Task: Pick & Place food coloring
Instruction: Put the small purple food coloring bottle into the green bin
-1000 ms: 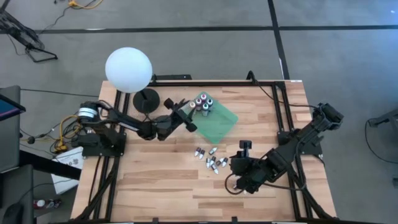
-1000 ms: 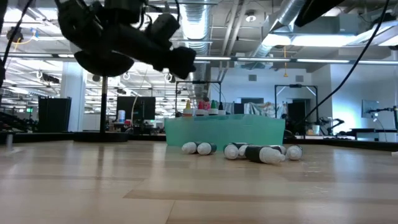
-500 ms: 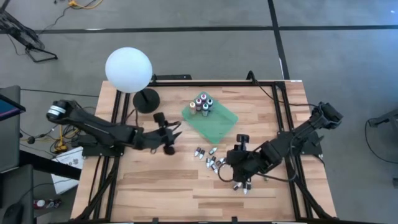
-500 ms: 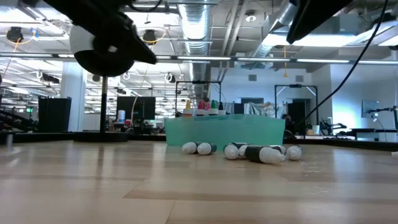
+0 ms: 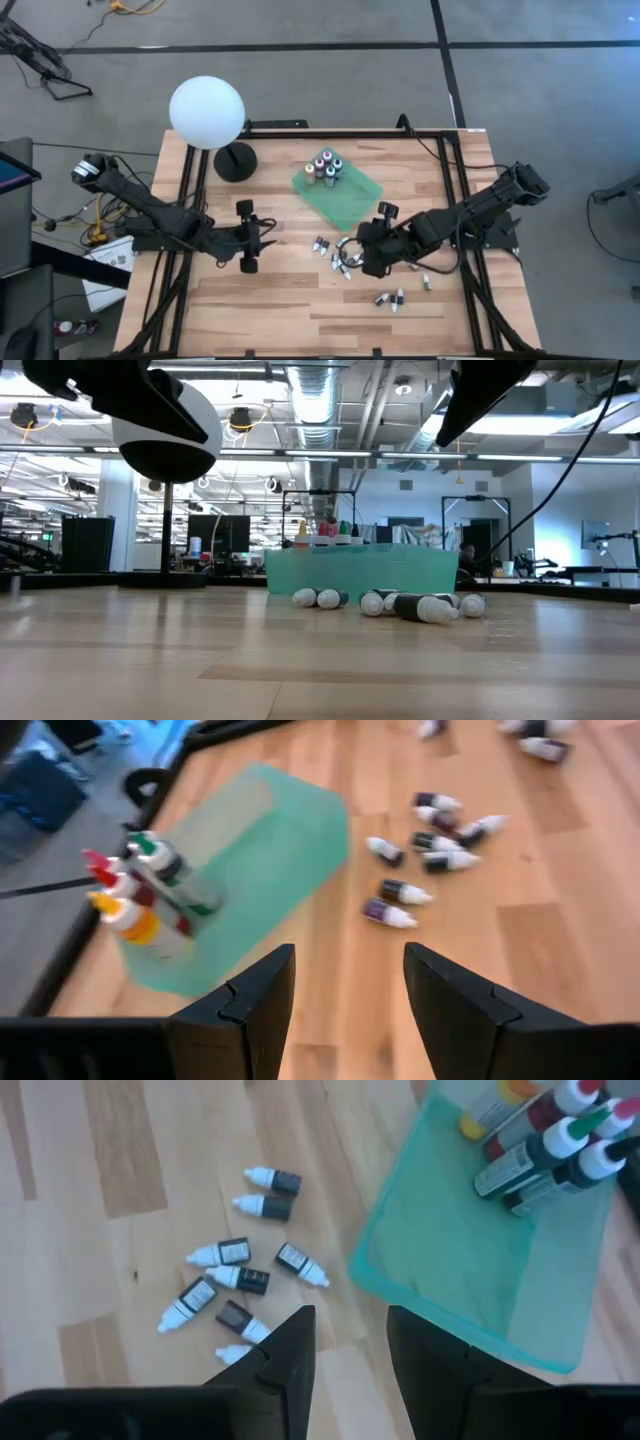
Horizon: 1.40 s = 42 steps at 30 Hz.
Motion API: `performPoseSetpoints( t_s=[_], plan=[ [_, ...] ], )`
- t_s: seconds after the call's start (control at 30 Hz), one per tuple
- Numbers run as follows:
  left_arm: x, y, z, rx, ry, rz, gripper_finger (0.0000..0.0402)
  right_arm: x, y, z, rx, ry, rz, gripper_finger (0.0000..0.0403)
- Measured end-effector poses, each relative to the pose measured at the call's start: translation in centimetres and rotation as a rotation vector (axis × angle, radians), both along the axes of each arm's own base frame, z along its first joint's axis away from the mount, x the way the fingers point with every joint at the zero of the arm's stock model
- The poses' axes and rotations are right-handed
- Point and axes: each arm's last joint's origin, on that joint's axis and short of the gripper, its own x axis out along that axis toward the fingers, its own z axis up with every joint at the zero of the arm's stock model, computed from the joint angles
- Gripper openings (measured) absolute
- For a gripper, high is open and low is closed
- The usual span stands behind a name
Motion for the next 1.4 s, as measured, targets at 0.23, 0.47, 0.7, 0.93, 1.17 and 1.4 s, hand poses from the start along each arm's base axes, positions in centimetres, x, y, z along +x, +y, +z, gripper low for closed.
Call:
performPoseSetpoints(
  t_s=[0.23,0.47,0.7,0.93,1.17,1.4],
  plan=[
    [0.3,0.0,0.5,0.031,-0.069,0.044,0.0183,-0.7,0.6,0.2,-0.193,-0.054,-0.034,0.0118],
    [0.4,0.0,0.8,-0.018,-0.114,0.086,0.0183,-3.5,1.9,0.0,-0.298,-0.037,-0.123,0.0118],
    [0.8,-1.2,-0.3,-0.219,0.030,-0.199,0.0183,-6.7,4.6,-0.1,-0.262,-0.043,-0.143,0.0118],
    [1.9,-2.0,-2.7,-0.216,0.155,-0.251,0.0183,-8.9,7.7,-0.1,-0.162,-0.111,-0.084,0.0118],
    [3.3,-2.8,-3.6,-0.145,0.120,-0.359,0.0183,-11.1,9.9,-1.9,-0.056,-0.189,-0.079,0.0118],
    [3.7,-3.0,-3.1,-0.122,0.059,-0.410,0.0183,-13.5,10.4,-6.9,0.089,-0.190,-0.156,0.0118]
  ],
)
